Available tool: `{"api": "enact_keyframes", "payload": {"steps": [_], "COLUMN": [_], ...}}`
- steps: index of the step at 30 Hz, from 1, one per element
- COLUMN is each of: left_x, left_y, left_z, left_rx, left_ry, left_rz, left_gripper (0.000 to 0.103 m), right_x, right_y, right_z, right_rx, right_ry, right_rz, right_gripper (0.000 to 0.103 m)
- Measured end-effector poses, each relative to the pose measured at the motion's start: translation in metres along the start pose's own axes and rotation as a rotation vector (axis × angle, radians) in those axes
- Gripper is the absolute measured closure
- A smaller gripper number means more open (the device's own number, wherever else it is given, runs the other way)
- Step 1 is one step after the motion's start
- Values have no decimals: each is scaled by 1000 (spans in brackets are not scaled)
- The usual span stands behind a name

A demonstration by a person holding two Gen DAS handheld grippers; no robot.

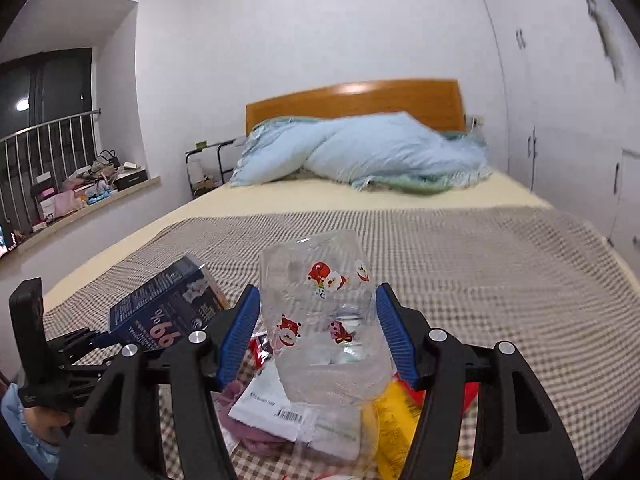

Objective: Collect trash
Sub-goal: 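Grasp the clear Santa-print plastic bottle with the right gripper while the left holds the box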

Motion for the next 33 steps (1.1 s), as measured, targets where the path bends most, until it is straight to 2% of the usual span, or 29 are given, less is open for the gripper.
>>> {"api": "enact_keyframes", "payload": {"steps": [5,15,25,33], "left_x": [-6,-21,-40,-36], "left_y": [7,41,79,91], "left_z": [-2,-5,-15,-23], "left_rx": [2,-15,-26,-25], "left_ry": [9,-7,-42,-46], "left_rz": [-16,-32,-26,-10], "left_gripper": [46,46,46,46], "right_x": [-2,-3,-14,-18], "right_y": [-9,16,29,18], "right_z": [-5,-12,-42,-58], "right_rx": [4,32,29,-57], "right_ry": [20,9,-65,-104], "right_rz": [-45,-45,-34,13], "right_gripper": [44,45,45,45]}}
Point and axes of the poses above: each gripper's, at about its wrist camera, not at the fingertips, and y roughly against the way its jaws point, x to its left, z to its top, the point moved 8 cm from there along -y, roughly the way its jaws point, and after that the axes turned 6 degrees about -y, right-handed, at the moved point
